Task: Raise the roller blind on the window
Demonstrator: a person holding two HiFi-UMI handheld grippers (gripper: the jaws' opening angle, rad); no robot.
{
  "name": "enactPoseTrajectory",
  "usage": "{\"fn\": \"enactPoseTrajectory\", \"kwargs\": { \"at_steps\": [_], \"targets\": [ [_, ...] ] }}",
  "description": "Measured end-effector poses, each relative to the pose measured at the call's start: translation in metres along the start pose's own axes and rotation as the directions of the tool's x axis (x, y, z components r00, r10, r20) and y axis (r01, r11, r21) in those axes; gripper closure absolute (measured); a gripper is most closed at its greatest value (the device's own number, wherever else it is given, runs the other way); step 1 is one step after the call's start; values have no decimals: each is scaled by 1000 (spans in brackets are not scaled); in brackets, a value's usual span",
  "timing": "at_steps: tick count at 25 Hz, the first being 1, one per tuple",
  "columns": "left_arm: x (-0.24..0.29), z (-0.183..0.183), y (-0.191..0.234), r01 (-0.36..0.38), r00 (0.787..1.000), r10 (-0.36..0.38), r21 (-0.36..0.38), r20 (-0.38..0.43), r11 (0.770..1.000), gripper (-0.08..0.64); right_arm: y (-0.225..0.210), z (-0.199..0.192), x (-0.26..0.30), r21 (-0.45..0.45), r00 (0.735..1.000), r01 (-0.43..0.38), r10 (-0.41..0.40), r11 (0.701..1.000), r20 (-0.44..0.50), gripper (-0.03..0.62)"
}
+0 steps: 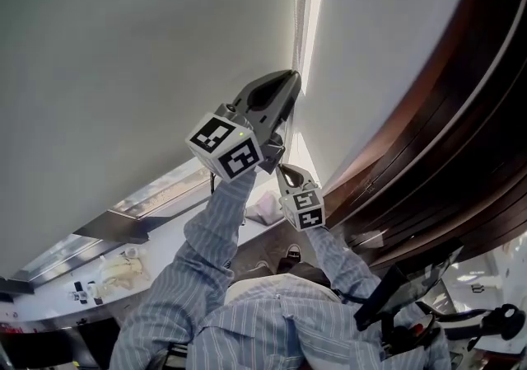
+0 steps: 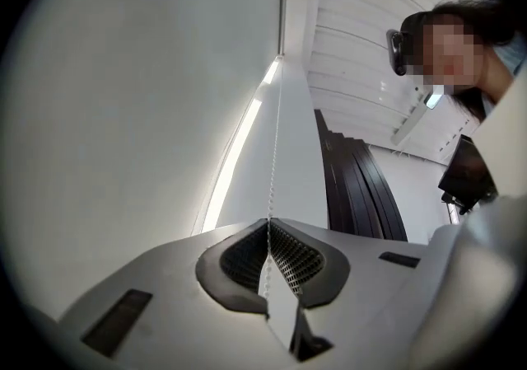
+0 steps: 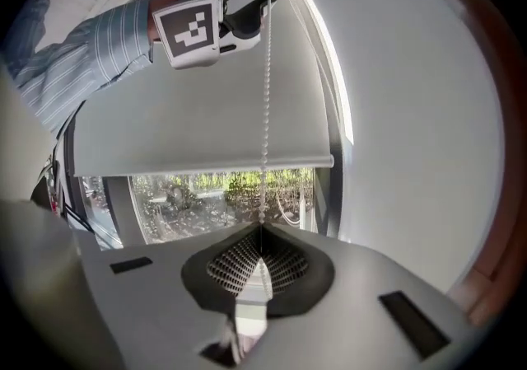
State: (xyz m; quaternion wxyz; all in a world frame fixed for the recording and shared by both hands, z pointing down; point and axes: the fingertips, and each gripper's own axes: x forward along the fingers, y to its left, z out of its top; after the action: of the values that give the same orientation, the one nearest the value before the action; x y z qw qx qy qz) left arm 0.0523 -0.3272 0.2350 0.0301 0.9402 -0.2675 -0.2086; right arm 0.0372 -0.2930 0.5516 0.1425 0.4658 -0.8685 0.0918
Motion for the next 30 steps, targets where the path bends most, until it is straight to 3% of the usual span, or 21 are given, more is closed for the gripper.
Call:
{"fn": "enactPoseTrajectory", "kwargs": {
  "at_steps": [4,8,11,15,17,19,21,23,25,26,28,30],
  "targets": [
    [-16,-62,17,-62,990,58,-23,-131,998,549,0,-66,6,13,987,0,2,1000,-163,588],
    [-44,-126,27,-106,975,83,-106,-208,989,549,9,-138,4,50,950,-23,37,998,-309,588],
    [-66,-173,29,-131,961,77,-192,-267,973,549,20,-191,0,60,893,-34,58,998,-446,588],
    [-98,-226,39,-213,929,125,-225,-350,951,549,29,-244,-16,74,786,-61,94,995,-611,588],
    [-104,-234,48,-243,921,154,-218,-357,945,549,25,-248,-24,81,773,-83,115,993,-624,586],
    [-102,-234,53,-246,911,158,-196,-381,949,549,22,-226,-28,117,799,-131,175,984,-575,584],
    [-99,-235,54,-240,901,145,-190,-409,952,549,13,-176,-32,148,870,-158,208,976,-447,545],
    [-99,-235,53,-239,900,137,-206,-414,949,548,-4,-97,-40,133,948,-148,179,980,-263,506],
    [-101,-234,52,-237,905,135,-213,-403,948,548,-19,-1,-54,66,988,-132,137,989,-66,506],
    [-101,-233,50,-234,908,134,-216,-396,948,548,-23,49,-62,24,991,-131,131,991,29,505],
    [-102,-233,47,-227,914,127,-225,-386,948,548,-22,136,-75,-61,971,-150,159,987,179,505],
    [-103,-234,41,-219,916,117,-234,-383,947,548,-16,199,-83,-141,946,-173,204,975,252,484]
  ]
}}
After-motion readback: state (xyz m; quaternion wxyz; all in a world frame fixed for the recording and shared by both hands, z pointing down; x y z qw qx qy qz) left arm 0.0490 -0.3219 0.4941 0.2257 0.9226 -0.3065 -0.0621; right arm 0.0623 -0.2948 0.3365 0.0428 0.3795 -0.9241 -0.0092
